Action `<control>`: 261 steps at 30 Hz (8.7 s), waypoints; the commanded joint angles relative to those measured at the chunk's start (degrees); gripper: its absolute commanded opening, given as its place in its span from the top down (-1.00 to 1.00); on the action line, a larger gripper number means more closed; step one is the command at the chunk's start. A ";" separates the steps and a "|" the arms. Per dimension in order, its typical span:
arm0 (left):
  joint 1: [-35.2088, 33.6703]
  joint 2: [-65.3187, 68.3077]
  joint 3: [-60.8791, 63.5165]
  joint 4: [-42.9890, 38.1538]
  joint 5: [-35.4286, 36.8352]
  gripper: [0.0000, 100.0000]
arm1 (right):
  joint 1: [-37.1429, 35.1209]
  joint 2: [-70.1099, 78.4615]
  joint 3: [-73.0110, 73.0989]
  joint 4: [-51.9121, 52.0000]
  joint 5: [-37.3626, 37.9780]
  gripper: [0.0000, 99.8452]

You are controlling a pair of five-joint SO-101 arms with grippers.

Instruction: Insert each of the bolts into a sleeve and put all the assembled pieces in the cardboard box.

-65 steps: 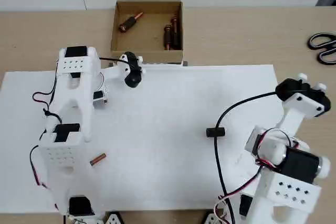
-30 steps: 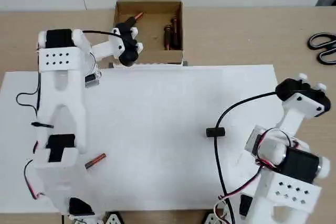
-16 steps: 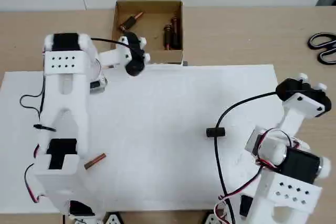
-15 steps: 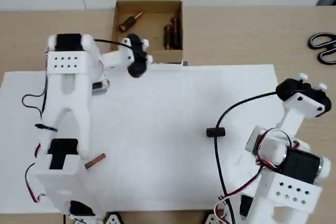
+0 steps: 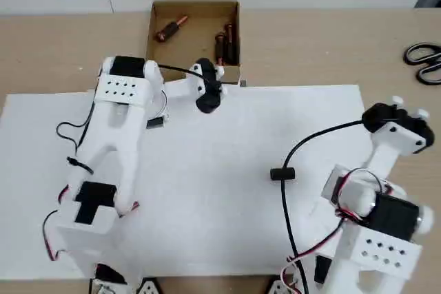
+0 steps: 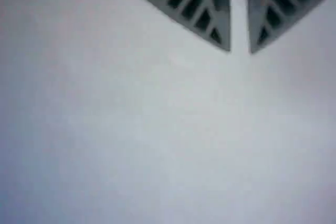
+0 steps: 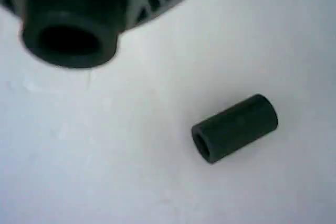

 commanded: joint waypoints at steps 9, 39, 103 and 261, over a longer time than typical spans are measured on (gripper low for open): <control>-0.62 -3.16 0.13 -12.66 9.14 0.64 | 0.31 -0.75 -0.53 -0.92 -0.53 1.00; -0.44 40.26 -52.79 -3.43 9.58 0.64 | 0.31 -0.40 -0.26 -1.45 -0.70 1.00; -0.26 43.52 -78.46 12.13 9.32 0.99 | -7.60 -0.31 2.20 -3.03 -7.03 1.00; -0.79 55.47 -66.59 2.11 6.59 0.88 | -7.78 -0.75 2.11 -2.59 -6.95 0.99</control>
